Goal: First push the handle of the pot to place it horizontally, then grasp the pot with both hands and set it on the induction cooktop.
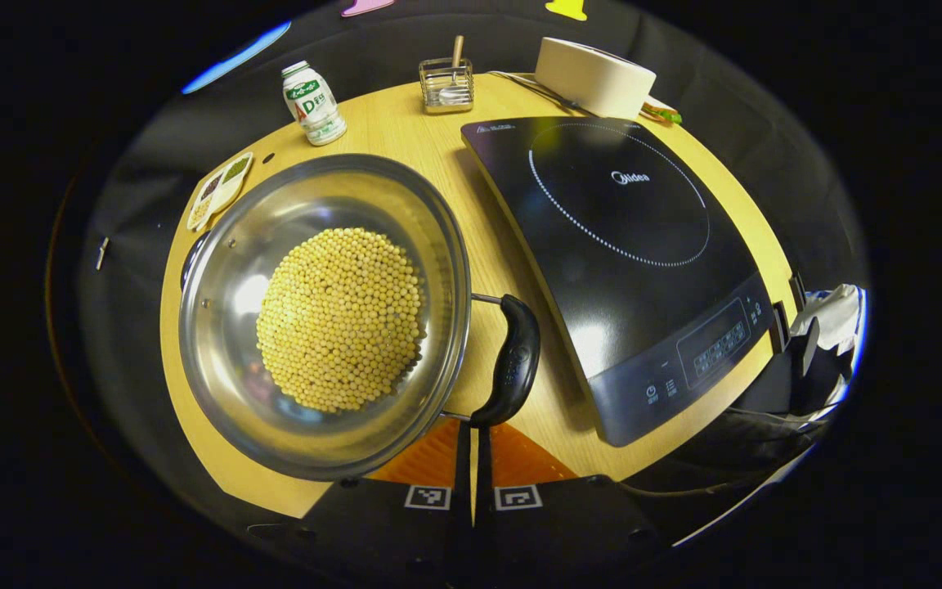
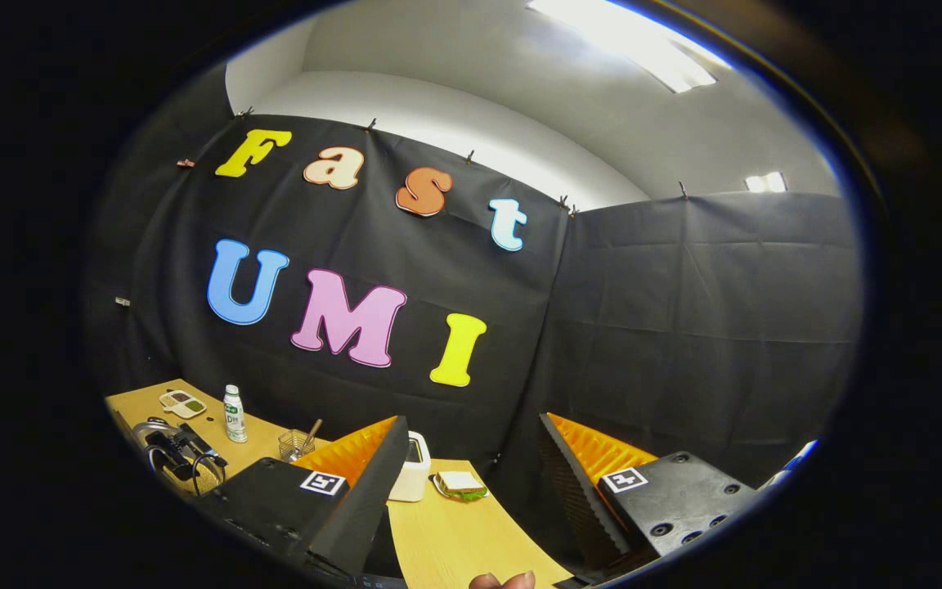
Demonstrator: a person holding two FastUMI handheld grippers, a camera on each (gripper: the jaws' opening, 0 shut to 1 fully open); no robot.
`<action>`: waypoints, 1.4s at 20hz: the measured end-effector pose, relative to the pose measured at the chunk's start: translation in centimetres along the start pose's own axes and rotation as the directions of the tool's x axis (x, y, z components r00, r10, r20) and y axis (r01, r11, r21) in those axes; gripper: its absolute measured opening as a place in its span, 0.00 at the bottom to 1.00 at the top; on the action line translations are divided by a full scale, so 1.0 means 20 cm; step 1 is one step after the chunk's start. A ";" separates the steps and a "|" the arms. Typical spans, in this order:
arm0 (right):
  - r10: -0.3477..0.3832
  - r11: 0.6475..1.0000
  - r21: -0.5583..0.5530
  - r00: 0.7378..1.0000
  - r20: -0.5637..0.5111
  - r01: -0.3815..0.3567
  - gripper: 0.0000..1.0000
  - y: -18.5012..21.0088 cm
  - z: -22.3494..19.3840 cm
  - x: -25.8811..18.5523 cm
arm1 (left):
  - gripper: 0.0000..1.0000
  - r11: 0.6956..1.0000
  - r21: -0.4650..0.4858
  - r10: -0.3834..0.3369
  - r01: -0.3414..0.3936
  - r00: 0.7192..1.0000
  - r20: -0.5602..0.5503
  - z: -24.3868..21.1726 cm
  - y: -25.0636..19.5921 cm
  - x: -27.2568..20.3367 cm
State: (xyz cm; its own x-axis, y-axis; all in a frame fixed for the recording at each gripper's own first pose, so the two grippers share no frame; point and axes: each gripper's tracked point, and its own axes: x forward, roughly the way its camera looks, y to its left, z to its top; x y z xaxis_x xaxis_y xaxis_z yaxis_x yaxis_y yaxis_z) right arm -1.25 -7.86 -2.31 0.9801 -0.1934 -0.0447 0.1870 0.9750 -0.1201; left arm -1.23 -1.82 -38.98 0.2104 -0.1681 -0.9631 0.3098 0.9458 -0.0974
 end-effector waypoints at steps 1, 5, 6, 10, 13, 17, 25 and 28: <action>-0.004 1.000 -0.005 1.000 0.001 0.004 0.97 0.00 0.00 0.01 | 0.05 1.000 -0.002 0.003 -0.003 1.000 0.008 0.03 0.00 0.01; -0.020 1.000 -0.010 1.000 -0.009 0.020 0.97 -0.03 -0.02 0.02 | 0.05 1.000 0.007 0.014 -0.014 1.000 0.028 0.14 -0.01 0.03; -0.024 1.000 -0.013 1.000 -0.012 0.024 0.97 -0.04 -0.02 0.03 | 0.05 1.000 0.009 0.017 -0.017 0.999 0.030 0.16 -0.01 0.04; -0.031 0.999 -0.018 0.999 -0.026 0.031 0.98 -0.04 -0.05 0.04 | 0.05 1.000 -0.002 0.027 -0.027 0.999 0.046 0.27 -0.01 0.06; -0.040 0.999 -0.016 0.998 -0.041 0.040 0.98 -0.05 -0.07 0.05 | 0.05 0.999 -0.009 0.040 -0.039 0.998 0.057 0.34 0.00 0.08; -0.058 0.998 -0.016 0.997 -0.055 0.057 0.98 -0.07 -0.09 0.06 | 0.05 0.998 0.007 0.062 -0.063 0.996 0.069 0.43 0.01 0.10; -0.066 0.997 -0.032 0.995 -0.080 0.064 0.98 -0.09 -0.14 0.06 | 0.05 0.996 0.007 0.083 -0.084 0.992 0.096 0.62 0.01 0.15; -0.068 0.997 -0.033 0.993 -0.098 0.065 0.98 -0.11 -0.17 0.05 | 0.05 0.996 0.003 0.087 -0.087 0.991 0.101 0.65 0.02 0.15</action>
State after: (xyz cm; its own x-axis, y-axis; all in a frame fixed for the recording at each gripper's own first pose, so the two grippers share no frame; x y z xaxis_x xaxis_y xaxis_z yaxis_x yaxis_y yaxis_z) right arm -0.86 -10.49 -5.53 0.9537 -0.2693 -0.1335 0.2482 0.9561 -0.1555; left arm 11.66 -5.67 -38.71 0.3286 -0.1127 -0.9377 0.2927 0.9561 -0.0123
